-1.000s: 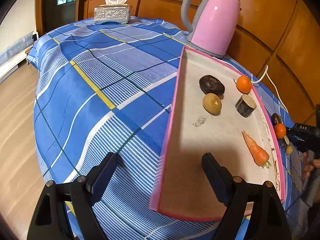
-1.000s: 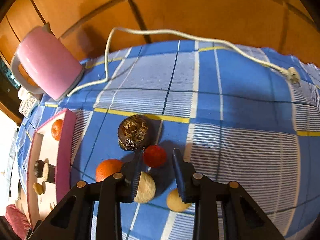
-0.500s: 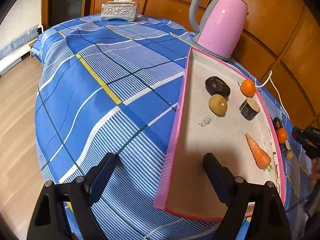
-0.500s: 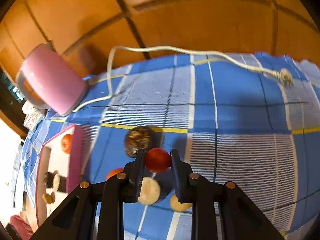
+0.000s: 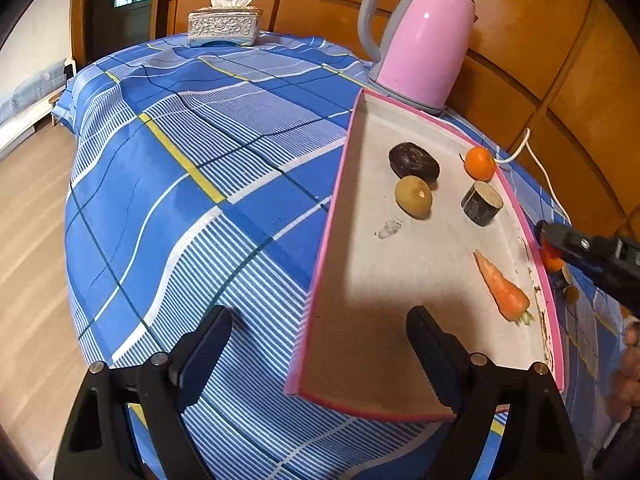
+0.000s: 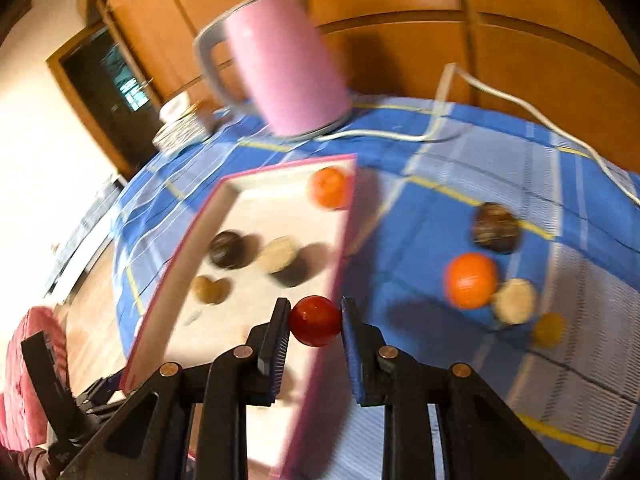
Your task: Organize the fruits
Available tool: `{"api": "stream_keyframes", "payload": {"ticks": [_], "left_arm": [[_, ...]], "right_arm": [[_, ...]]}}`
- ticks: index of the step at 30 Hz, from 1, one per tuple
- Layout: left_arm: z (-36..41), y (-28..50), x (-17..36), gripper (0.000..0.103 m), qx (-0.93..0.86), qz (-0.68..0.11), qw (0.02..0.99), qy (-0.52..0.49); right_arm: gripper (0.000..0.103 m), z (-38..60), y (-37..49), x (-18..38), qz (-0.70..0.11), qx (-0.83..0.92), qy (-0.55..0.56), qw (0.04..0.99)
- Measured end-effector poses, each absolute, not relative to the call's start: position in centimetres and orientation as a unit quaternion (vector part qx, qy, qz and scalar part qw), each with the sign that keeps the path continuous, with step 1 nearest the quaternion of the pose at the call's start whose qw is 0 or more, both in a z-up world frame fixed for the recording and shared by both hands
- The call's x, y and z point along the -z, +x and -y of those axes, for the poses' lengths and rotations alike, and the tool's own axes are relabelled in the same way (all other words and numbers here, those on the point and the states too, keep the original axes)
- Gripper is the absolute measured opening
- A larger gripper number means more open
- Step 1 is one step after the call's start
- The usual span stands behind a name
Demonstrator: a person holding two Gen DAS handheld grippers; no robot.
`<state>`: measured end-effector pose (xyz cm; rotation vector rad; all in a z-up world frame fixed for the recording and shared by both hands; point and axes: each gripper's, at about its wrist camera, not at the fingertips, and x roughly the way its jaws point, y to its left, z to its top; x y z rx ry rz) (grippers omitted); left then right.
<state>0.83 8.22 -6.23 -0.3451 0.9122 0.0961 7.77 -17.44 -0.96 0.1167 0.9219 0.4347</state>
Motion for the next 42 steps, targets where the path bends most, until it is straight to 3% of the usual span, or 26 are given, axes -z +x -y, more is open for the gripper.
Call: {"api": "stream_keyframes", "payload": {"ticks": [4,7,16,31,42], "left_arm": [[-8.0,0.7,6.1,0.089,-0.042,-0.436,0.884,-0.162],[-8.0,0.6,6.1,0.089,-0.041,-0.435,0.885,-0.161],[-8.1,0.7,6.1,0.089,-0.041,-0.437,0.884,-0.162],[-8.0,0.6,5.3,0.089,-0.035,-0.425,0.890,-0.160],[-7.9,0.5,3.6,0.089,-0.025,-0.412,0.898,-0.152]], "right_arm": [[0.027,14.8,7.7,1.4,-0.448,-0.221,0.050,0.865],[0.036,13.9,7.7,1.2,-0.446,-0.226,0.052,0.864],[0.037,16.0,6.5,0.8,-0.433,-0.197,0.061,0.878],[0.037,32.8,0.6,1.7,-0.409,0.069,0.129,0.901],[0.037,42.6,-4.0,3.9,-0.385,0.303,0.152,0.858]]}}
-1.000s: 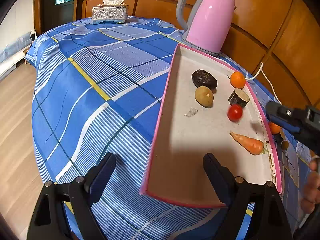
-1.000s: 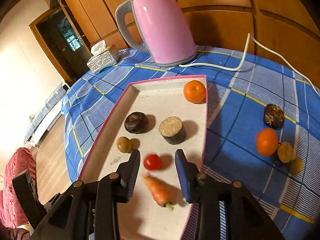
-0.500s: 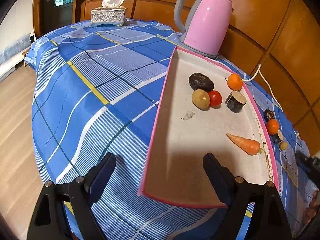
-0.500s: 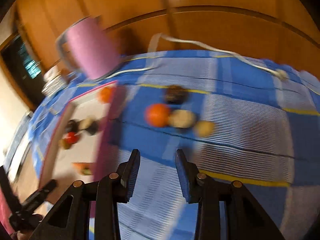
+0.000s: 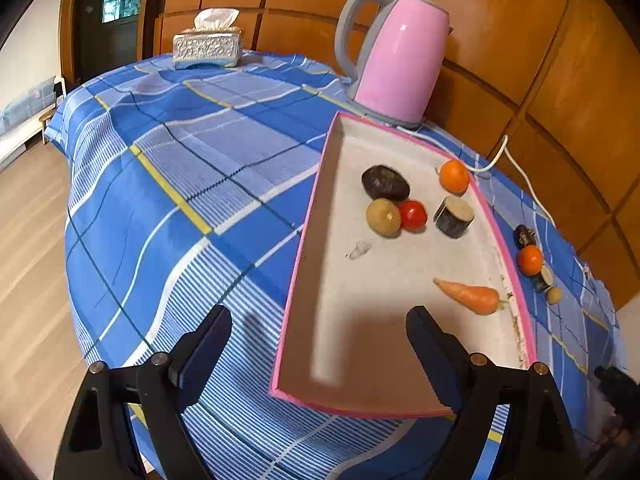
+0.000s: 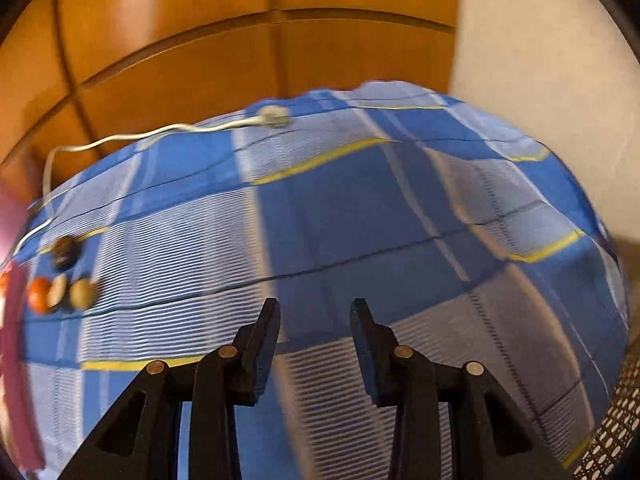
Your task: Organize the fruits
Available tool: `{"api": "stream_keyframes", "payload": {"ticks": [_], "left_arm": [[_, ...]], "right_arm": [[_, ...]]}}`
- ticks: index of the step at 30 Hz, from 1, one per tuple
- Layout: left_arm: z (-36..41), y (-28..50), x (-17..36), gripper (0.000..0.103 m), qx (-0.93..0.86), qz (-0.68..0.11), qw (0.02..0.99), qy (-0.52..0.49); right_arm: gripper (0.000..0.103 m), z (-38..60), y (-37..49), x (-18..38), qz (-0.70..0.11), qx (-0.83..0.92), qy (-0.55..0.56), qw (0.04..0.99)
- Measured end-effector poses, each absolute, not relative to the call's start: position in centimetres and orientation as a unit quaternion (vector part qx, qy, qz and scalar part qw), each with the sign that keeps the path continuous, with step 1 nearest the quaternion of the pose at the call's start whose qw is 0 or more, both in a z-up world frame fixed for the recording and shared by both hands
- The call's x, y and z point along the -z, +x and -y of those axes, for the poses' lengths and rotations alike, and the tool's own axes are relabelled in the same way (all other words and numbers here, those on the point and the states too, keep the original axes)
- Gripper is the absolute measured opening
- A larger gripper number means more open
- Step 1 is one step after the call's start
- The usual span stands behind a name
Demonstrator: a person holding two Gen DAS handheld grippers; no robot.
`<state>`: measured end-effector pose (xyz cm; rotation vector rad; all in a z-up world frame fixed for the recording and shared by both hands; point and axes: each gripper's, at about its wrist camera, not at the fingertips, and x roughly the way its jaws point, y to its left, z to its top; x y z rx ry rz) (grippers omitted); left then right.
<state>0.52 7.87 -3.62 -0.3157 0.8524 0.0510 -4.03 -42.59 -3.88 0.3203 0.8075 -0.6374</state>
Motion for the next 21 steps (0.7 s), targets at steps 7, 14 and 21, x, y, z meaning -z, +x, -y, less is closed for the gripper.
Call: {"api": "stream_keyframes", "payload": {"ticks": [7,14,21], "left_arm": [[-7.1,0.8,1.0,0.089,0.000,-0.392,0.910,-0.137],[-4.3,2.7,-1.9,0.087,0.048,-0.382,0.916,-0.116],[0.1,5.5,-3.7,0.084,0.105,-0.387,0.911,-0.093]], "right_arm": [[0.037,43.8,-5.0,5.2,-0.375,0.336,0.154,0.850],[0.046,43.4,-4.8,5.6,-0.366,0.330,0.149,0.857],[0.055,43.3,-4.5,5.8,-0.364,0.320,0.148,0.862]]}}
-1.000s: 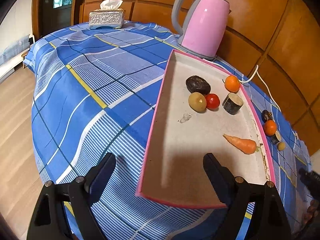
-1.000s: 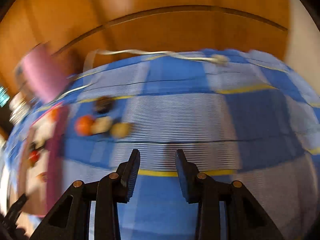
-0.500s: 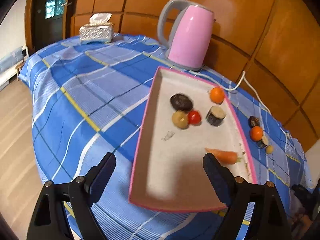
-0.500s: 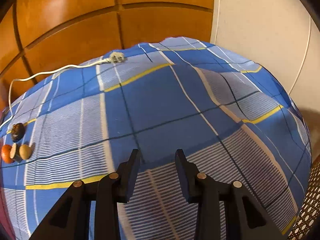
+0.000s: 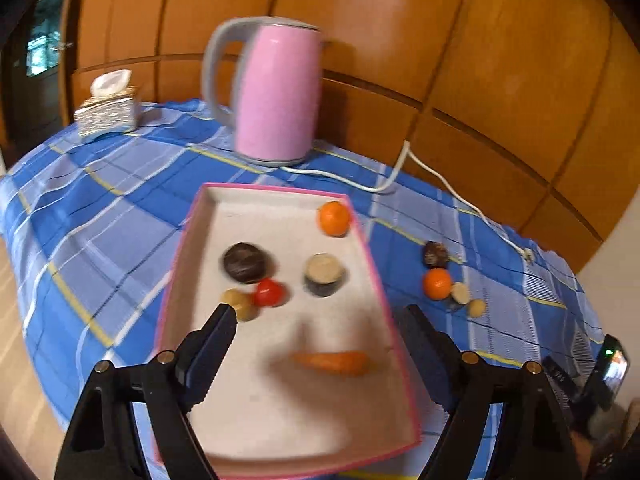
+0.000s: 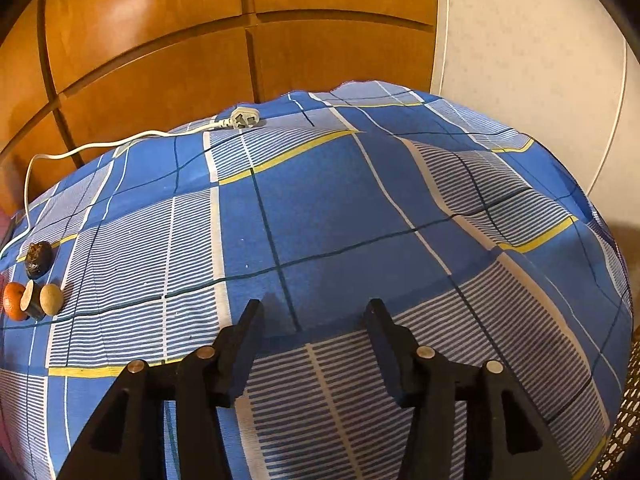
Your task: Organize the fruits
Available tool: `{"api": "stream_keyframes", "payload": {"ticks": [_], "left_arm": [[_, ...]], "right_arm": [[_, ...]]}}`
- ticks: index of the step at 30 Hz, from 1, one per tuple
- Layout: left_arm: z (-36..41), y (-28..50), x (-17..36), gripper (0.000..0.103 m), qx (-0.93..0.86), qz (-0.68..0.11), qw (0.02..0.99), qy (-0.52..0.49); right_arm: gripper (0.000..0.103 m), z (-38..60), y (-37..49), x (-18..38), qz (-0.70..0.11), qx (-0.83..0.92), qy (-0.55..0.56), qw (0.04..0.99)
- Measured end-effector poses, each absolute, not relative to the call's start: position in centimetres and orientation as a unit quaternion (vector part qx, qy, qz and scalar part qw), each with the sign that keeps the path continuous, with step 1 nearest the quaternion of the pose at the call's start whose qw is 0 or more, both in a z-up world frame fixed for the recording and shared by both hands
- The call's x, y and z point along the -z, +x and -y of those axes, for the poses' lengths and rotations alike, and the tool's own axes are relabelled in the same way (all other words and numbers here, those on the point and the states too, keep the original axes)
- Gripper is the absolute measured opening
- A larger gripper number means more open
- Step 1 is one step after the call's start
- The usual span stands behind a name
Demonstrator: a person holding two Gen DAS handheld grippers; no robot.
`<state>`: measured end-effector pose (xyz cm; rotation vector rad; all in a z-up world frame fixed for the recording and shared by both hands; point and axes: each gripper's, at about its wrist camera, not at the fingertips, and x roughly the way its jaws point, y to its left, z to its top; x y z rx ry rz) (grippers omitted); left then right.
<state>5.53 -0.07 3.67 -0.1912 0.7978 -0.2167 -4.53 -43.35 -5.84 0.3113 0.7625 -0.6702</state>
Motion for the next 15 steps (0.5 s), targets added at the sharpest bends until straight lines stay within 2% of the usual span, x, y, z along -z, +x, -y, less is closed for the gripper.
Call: {"api": "stream_keyframes", "payload": {"ticks": [10,15], "left_arm": [[7.3,10.3,-3.7,0.083,0.173,-0.419,0.890,-0.053],[11.3,12.6,-3.3,0.079,0.200,-0.425,0.882,-0.035]], "right_arm": [[0.062,43.1,-4.2,6.0,-0.364,0.314,0.143,0.865],[0.063,43.1,-4.2,6.0,-0.363,0.313,0.142,0.866]]}}
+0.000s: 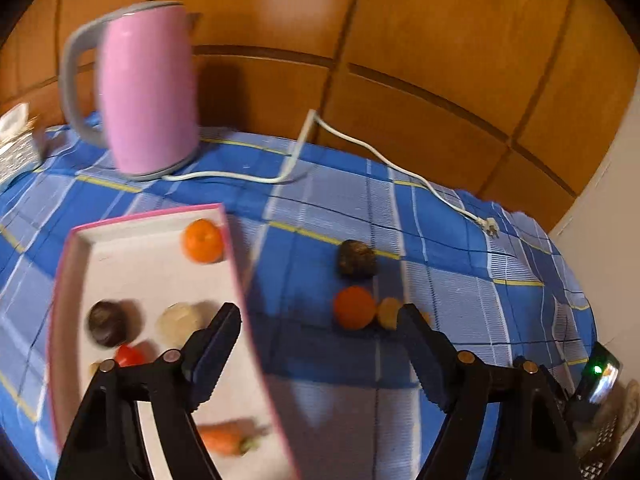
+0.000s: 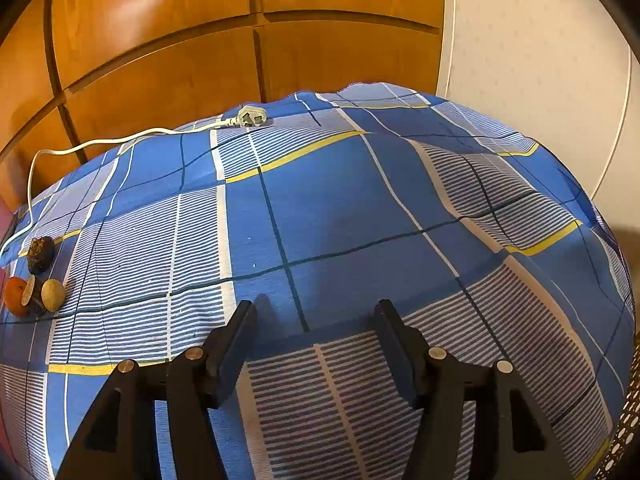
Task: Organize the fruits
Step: 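Reach the left gripper to the dark brown round fruit and grasp it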
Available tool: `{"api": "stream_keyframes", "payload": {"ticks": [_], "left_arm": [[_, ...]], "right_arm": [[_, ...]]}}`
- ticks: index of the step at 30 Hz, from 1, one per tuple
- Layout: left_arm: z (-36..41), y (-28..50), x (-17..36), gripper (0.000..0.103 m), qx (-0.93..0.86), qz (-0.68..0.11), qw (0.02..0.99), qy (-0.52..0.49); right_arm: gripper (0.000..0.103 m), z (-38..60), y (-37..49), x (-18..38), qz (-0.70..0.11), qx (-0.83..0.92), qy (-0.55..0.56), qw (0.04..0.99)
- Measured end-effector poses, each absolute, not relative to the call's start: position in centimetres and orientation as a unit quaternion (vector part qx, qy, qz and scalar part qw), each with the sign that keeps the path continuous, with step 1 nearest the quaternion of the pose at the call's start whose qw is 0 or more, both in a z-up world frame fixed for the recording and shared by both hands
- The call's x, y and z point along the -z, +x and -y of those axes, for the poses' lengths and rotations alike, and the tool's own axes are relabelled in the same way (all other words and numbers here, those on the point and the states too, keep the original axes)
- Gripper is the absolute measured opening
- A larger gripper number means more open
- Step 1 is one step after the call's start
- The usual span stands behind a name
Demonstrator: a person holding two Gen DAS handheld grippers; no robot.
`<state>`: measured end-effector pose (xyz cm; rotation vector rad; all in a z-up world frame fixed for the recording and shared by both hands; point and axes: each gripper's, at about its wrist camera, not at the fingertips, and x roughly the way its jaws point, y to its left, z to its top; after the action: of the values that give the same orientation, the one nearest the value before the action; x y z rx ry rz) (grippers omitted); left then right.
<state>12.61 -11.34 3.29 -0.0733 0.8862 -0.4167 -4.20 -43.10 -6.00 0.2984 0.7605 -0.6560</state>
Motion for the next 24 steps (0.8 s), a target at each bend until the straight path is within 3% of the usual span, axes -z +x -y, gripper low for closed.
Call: {"api": "stream_keyframes", "payload": {"ticks": [3,20,22,23,24], "left_arm": [[13.6,14.0,-2.7,0.073,0.207,-0.434,0.876,-0.017],[21.6,22.1,3.9,0.071,0.206,-0.517,0.830,0.043],[22.1,22.5,4.6,0.063,0.209,-0.523,0.825,0.047],[22.4,22.4,4.6,0.050,0.204,-0.512,0.832,0.058],[22.6,22.4,4.6,0.047,0.206,-0.503,0.837,0.066]], "right_arm": [[0.064,43.1,-4.1,6.0,-0.363,0.312,0.142,0.866],[0.068,43.0,-4.0,6.1,-0.363,0.310,0.140,0.867],[0.068,42.9,-4.0,6.1,-0.364,0.310,0.138,0.867],[0.069,42.9,-4.0,6.1,-0.364,0.310,0.137,0.867],[0.069,42.9,-4.0,6.1,-0.364,0.310,0.137,0.867]]}}
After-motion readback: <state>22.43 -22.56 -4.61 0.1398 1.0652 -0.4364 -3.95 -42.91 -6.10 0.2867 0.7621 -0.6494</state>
